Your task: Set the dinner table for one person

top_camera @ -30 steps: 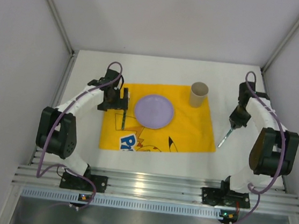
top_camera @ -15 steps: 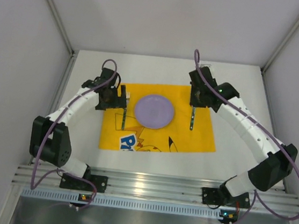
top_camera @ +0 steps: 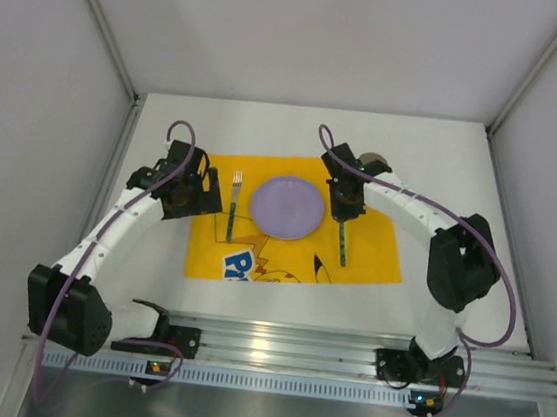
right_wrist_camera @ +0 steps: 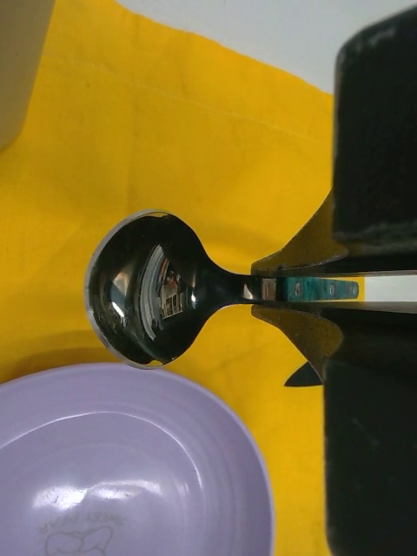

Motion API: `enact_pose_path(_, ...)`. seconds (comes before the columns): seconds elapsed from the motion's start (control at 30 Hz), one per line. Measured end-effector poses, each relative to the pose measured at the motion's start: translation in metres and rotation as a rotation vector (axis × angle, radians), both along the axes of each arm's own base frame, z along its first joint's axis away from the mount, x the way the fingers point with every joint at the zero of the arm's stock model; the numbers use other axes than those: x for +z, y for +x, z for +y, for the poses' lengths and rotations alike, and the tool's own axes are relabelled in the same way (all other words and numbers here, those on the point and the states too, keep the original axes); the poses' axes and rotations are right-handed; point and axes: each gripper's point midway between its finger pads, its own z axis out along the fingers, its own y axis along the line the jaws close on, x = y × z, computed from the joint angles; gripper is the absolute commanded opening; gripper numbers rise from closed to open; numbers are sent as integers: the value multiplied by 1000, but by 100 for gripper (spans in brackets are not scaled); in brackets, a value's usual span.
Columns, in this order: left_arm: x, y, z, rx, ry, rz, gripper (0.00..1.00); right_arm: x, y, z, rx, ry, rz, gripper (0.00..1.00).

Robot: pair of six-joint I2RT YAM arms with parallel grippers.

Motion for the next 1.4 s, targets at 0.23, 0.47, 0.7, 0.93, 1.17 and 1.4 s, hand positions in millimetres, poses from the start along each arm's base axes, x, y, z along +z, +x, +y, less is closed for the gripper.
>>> enact_pose_path(0.23, 4, -20, 12, 33, 23, -15, 98, -35, 4, 8, 8, -12, 54, 14)
enact_pose_path(0.47, 0, -29, 16, 46, 35, 2, 98, -44, 5, 5, 11, -37, 63, 73)
enact_pose_path(0.7, -6, -25, 15, 43, 42, 29, 98, 0, 4, 6, 18, 10, -16, 73)
enact_pose_path(0.93, -8, -2, 8, 27, 47, 52, 98, 143, -45, 25, 164, 292, -329, 79)
enact_pose_path(1.17, 3, 51, -17, -15, -3, 21, 97, 183, -126, -1, 227, 533, -396, 93)
enact_pose_path(1.4, 44, 104, -36, -58, -35, -110, 98, 154, -177, -44, 158, 575, -361, 100)
